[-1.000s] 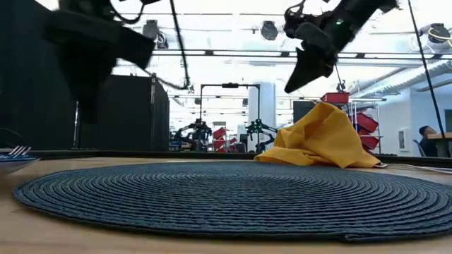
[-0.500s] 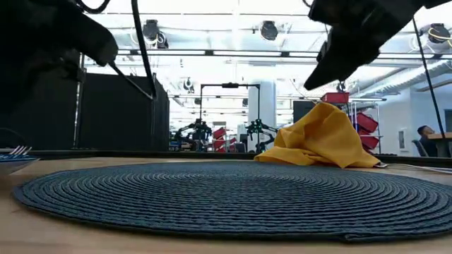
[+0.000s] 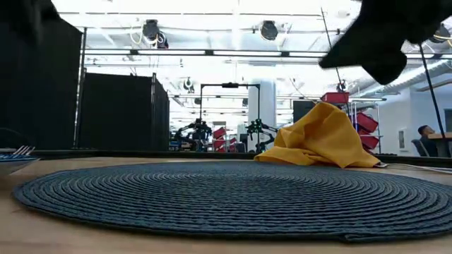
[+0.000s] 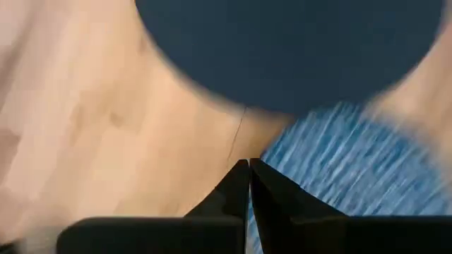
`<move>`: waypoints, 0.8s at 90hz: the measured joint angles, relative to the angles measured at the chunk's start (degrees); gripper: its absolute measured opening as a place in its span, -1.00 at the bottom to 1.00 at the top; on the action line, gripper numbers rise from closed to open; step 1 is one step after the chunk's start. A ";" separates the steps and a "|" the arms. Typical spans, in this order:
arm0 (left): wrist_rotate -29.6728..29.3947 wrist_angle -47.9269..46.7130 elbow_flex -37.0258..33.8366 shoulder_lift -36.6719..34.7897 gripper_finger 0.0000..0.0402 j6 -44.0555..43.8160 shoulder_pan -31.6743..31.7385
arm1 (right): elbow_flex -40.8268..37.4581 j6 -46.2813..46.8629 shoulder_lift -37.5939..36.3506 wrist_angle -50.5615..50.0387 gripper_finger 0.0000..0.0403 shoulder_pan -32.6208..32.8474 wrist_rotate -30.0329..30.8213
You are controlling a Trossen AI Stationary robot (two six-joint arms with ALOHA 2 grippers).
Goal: Set table place
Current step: Put the blue plate on the blue tablemat
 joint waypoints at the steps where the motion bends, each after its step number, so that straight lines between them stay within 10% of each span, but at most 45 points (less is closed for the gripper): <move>1: -0.69 0.59 -0.45 -0.59 -1.00 -0.90 -0.68 | 0.00 -0.25 0.20 1.00 -1.00 0.11 0.00; 33: 2.68 -1.07 -16.28 -5.97 -1.00 -33.48 -11.29 | 0.04 0.01 10.47 18.64 -1.00 0.77 -0.15; 72: 16.23 6.76 -21.35 -5.90 -1.00 -25.90 -11.45 | 1.78 -3.23 17.14 29.03 -1.00 -1.52 -7.85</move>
